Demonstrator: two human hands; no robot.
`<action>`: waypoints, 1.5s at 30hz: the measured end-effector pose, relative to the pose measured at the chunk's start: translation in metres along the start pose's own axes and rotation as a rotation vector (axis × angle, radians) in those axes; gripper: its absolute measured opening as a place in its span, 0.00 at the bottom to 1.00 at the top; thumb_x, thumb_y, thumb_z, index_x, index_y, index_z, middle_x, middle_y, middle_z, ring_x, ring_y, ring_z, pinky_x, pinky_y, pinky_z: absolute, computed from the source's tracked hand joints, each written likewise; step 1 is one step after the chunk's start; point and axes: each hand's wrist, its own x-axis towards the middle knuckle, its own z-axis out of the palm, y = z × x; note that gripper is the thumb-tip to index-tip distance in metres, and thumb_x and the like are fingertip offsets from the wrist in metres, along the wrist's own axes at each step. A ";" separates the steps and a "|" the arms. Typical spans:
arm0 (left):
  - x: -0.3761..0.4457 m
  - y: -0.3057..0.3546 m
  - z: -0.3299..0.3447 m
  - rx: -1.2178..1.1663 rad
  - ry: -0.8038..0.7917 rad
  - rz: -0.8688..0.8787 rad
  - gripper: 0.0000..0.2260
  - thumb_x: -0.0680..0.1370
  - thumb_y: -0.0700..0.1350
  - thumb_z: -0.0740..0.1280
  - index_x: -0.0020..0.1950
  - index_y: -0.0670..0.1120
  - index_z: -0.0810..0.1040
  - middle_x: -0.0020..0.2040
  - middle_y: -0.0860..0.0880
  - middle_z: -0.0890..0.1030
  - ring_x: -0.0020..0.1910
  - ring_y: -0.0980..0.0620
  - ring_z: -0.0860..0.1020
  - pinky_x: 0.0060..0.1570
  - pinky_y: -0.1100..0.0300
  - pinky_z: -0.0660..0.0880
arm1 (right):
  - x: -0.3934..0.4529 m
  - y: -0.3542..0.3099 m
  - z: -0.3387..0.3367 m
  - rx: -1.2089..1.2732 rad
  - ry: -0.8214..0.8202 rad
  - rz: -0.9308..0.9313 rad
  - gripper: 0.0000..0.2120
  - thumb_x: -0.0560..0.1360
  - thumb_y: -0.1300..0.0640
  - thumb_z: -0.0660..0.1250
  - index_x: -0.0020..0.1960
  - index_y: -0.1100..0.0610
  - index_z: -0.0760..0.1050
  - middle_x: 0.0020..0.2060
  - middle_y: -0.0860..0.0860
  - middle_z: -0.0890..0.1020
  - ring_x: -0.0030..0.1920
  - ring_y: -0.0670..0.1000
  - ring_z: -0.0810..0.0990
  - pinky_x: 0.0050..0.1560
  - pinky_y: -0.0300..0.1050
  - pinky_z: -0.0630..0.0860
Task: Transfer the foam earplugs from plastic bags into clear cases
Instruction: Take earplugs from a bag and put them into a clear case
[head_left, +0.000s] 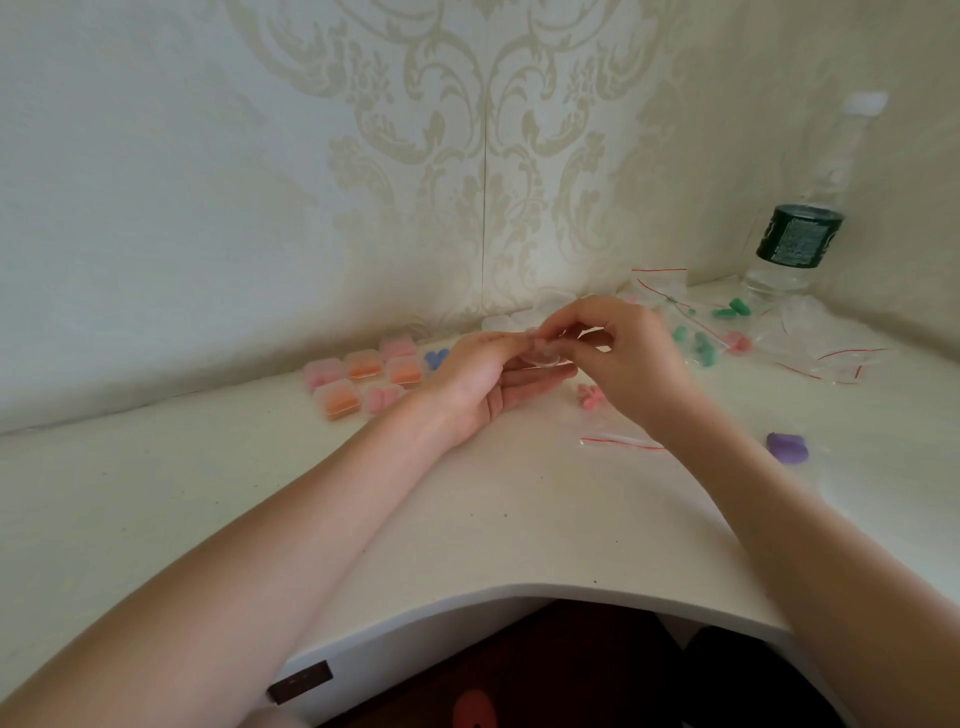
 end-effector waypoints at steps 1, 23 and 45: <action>0.000 0.001 0.000 -0.013 0.008 -0.002 0.08 0.79 0.35 0.61 0.44 0.36 0.78 0.39 0.42 0.84 0.39 0.47 0.84 0.42 0.61 0.81 | 0.001 0.001 -0.001 -0.038 -0.012 -0.022 0.12 0.71 0.65 0.69 0.41 0.47 0.81 0.39 0.47 0.82 0.41 0.44 0.79 0.37 0.54 0.80; 0.002 0.004 -0.001 -0.127 0.052 -0.084 0.13 0.82 0.40 0.59 0.42 0.36 0.76 0.36 0.42 0.83 0.36 0.48 0.84 0.36 0.62 0.81 | 0.008 0.011 -0.002 0.217 0.095 0.255 0.22 0.77 0.53 0.66 0.71 0.49 0.67 0.60 0.48 0.77 0.55 0.43 0.78 0.59 0.42 0.75; 0.009 0.000 -0.005 0.005 -0.023 -0.082 0.11 0.81 0.47 0.62 0.53 0.41 0.78 0.49 0.41 0.84 0.47 0.46 0.84 0.48 0.58 0.81 | 0.004 0.014 0.007 0.040 0.091 0.048 0.07 0.75 0.58 0.68 0.49 0.46 0.78 0.46 0.47 0.83 0.46 0.42 0.81 0.33 0.42 0.78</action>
